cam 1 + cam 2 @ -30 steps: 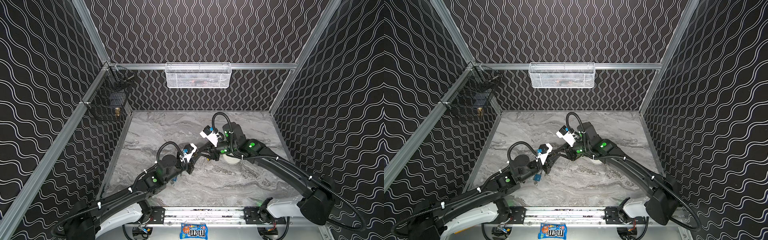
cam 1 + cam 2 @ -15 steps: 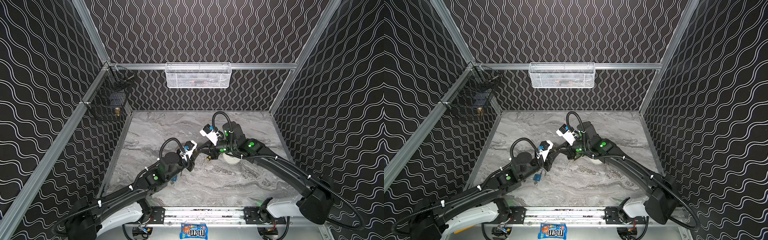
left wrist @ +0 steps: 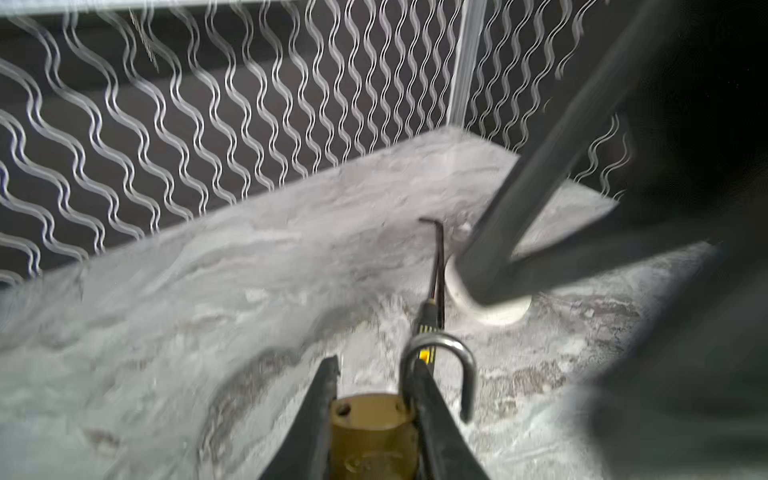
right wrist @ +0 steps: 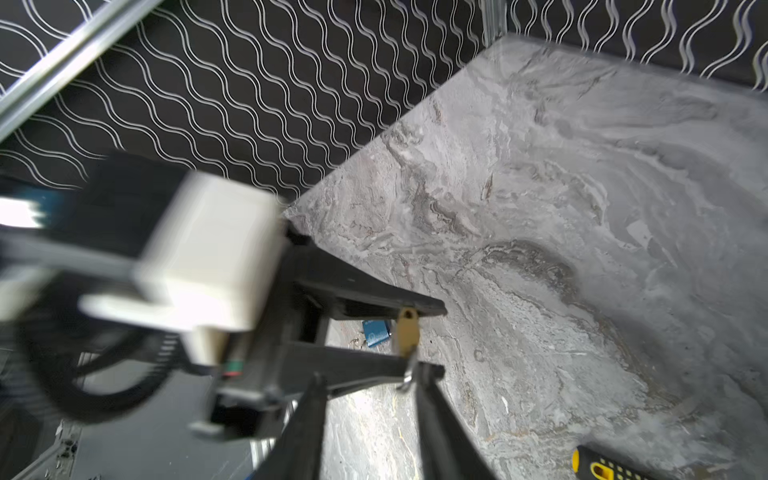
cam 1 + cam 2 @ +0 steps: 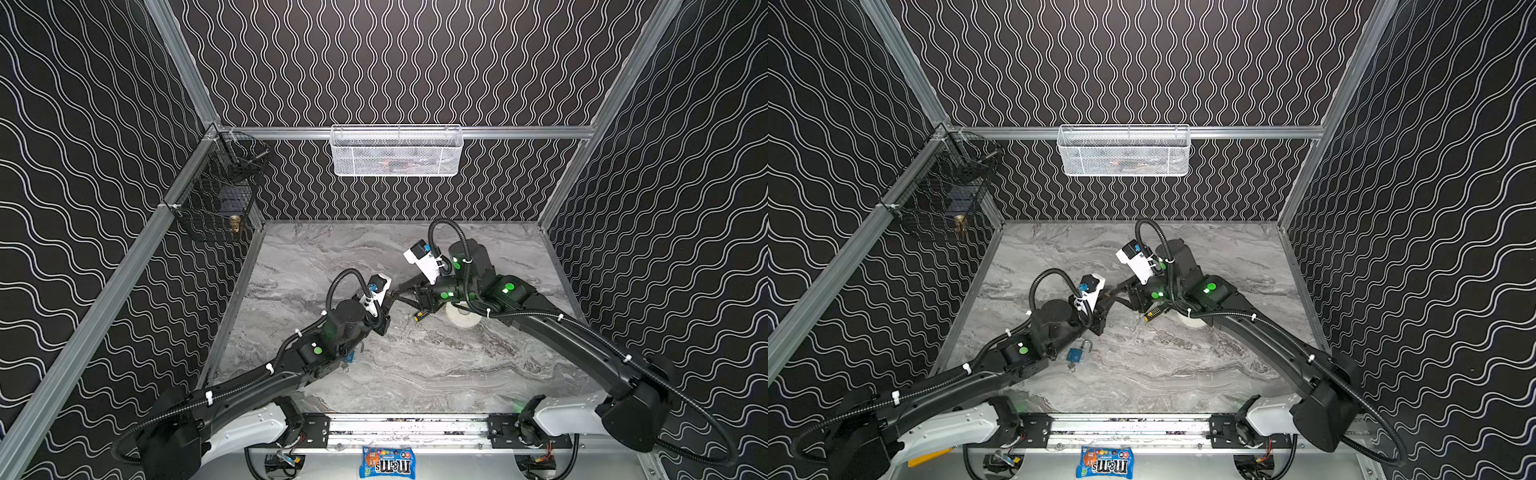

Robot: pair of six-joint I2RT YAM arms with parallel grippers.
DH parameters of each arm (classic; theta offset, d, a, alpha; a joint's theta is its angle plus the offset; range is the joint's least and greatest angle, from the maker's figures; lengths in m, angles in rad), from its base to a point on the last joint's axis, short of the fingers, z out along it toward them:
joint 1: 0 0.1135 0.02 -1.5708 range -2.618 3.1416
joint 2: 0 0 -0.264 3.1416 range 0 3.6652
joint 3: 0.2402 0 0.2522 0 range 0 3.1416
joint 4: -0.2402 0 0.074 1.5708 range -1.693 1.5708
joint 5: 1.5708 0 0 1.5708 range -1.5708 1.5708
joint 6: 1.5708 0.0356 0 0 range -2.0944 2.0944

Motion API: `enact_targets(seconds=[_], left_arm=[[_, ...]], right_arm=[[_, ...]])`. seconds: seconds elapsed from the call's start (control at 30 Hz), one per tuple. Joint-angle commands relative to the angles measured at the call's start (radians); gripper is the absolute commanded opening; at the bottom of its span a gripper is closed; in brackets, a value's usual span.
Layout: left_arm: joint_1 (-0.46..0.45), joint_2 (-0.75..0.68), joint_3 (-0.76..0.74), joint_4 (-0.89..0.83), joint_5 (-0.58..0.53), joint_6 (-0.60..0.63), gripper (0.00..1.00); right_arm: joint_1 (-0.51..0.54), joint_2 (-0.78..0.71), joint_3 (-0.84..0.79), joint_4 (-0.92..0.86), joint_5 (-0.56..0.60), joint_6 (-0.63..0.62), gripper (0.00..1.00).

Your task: Unlock with the key

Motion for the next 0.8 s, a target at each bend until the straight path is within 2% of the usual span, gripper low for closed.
enact_targets(seconds=[0.0,0.07,0.17,0.27,0.37,0.6,0.7,0.77], left_arm=[[0.001,0.023,0.026,-0.155,-0.056,-0.122,0.0],[0.001,0.056,0.042,-0.234,-0.028,-0.184,0.0],[0.001,0.14,0.085,-0.38,-0.017,-0.287,0.0],[-0.001,0.25,0.113,-0.46,0.005,-0.364,0.0],[-0.002,0.348,0.135,-0.491,0.012,-0.407,0.0],[-0.006,0.499,0.187,-0.516,0.041,-0.468,0.01],[-0.009,0.534,0.189,-0.512,0.05,-0.479,0.05],[-0.01,0.555,0.201,-0.533,0.049,-0.491,0.11]], right_arm=[[-0.028,-0.056,-0.039,0.016,0.086,0.108,0.51],[-0.053,-0.1,-0.104,0.04,0.127,0.184,0.54],[-0.093,-0.151,-0.209,0.058,0.176,0.278,0.64],[-0.136,-0.203,-0.361,0.116,0.212,0.373,0.65],[-0.17,-0.232,-0.467,0.173,0.196,0.446,0.67],[-0.214,-0.244,-0.575,0.169,0.244,0.498,0.71],[-0.225,-0.251,-0.601,0.172,0.256,0.495,0.72],[-0.233,-0.257,-0.613,0.174,0.264,0.495,0.73]])
